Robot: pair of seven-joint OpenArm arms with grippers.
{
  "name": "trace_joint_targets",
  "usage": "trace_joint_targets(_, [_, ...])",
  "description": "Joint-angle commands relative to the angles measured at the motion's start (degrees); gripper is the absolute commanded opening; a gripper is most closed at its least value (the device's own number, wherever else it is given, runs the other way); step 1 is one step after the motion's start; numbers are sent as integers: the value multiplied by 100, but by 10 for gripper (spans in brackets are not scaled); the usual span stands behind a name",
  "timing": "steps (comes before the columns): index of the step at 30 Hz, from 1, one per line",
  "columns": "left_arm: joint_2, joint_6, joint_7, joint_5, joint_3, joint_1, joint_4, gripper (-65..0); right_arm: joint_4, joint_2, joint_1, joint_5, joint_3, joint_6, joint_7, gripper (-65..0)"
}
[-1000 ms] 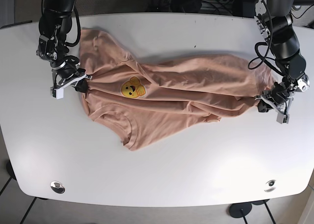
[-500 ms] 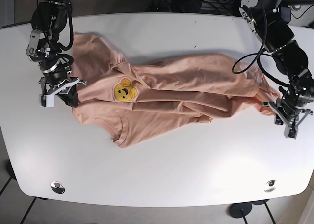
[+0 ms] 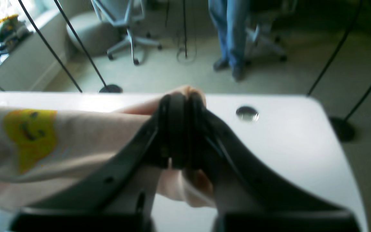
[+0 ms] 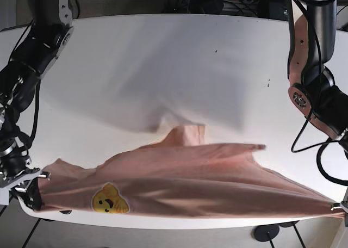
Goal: Fold the T-shirt properly
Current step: 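Lift the shirt with both grippers and swing it to flatten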
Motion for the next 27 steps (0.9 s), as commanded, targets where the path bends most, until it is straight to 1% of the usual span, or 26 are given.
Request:
trace_joint_targets(1, [-155, 12, -163, -53, -1, -219, -22, -650, -4, 235, 195, 33, 31, -27, 135, -631])
trace_joint_targets(4, [-173, 12, -215, -53, -9, -157, -22, -650, 66, 253, -7, 42, 31, -27, 144, -631])
trace_joint_targets(6, [-182, 12, -233, -53, -44, 256, -22, -650, 242, 209, -464, 50, 48, -27, 153, -631])
trace_joint_targets(7, [-182, 12, -242, -62, -141, 414, -13, -650, 330, 121, -719, 50, 145, -27, 162, -631])
trace_joint_targets(8, [-182, 12, -242, -62, -379, 678, -13, -650, 453, -125, -1106, 50, 400, 9, 162, -631])
trace_joint_targets(12, [-182, 12, -250, -70, -950, 1698, -13, -650, 585, -565, -2275, 42, 760, 17, 162, -631])
trace_joint_targets(13, [-182, 12, -250, -62, -1161, 2085, -4, -650, 585, -784, -2653, 42, 919, 17, 162, -631])
trace_joint_targets(16, [-164, 12, -259, -62, -1469, 2902, 356, -650, 558, -1127, -3356, 42, 1191, 17, 162, -631])
trace_joint_targets(19, [-94, 12, -277, -70, -1574, 3676, 655, -650, 541, -1373, -3963, 42, 1209, 17, 162, -631])
trace_joint_targets(21, [73, 12, -453, -70, -1583, 4045, 716, -650, 541, -1505, -4253, 42, 1191, 17, 162, -631])
trace_joint_targets(23, [108, 12, -549, -70, -1592, 4476, 813, -650, 532, -1593, -4499, 24, 1191, 17, 162, -631])
trace_joint_targets(27, [144, 12, -831, -70, -1812, 5082, 910, -650, 532, -1628, -4868, 33, 1174, 17, 162, -625])
